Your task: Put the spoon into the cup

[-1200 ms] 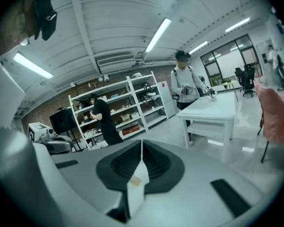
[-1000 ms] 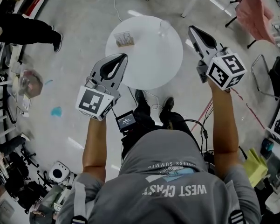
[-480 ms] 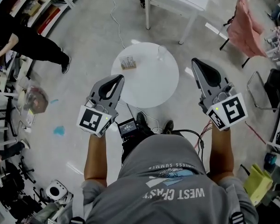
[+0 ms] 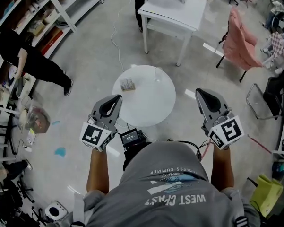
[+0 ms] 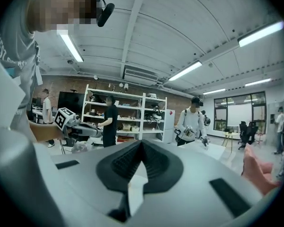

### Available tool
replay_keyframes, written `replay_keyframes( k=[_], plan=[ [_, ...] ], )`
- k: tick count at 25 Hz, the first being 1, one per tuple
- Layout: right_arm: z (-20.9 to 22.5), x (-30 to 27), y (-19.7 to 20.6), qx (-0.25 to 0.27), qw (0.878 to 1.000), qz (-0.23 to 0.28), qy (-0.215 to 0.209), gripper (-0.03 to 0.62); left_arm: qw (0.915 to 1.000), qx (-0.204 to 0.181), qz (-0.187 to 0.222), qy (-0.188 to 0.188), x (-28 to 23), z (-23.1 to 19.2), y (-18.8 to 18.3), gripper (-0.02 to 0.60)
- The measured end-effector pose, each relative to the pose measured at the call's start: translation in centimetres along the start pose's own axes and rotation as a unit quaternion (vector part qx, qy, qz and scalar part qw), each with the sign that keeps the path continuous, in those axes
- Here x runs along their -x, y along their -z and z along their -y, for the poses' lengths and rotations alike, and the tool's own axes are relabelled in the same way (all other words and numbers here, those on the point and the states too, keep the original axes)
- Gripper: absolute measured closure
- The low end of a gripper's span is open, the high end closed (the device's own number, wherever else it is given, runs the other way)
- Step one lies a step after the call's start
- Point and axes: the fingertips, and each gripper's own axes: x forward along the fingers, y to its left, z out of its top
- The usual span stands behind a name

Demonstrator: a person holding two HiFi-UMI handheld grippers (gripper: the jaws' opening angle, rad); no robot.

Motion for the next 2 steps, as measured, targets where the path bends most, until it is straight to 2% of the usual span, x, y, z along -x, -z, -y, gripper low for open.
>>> replay_keyframes(
  k=[2],
  plan=[
    [0.21, 0.75, 0.75, -0.007, 1.000, -0.004, 0.005, 0.592, 1.0000, 0.006, 0.000, -0.003, 0.01, 0.26, 0.38, 0.574]
  ],
)
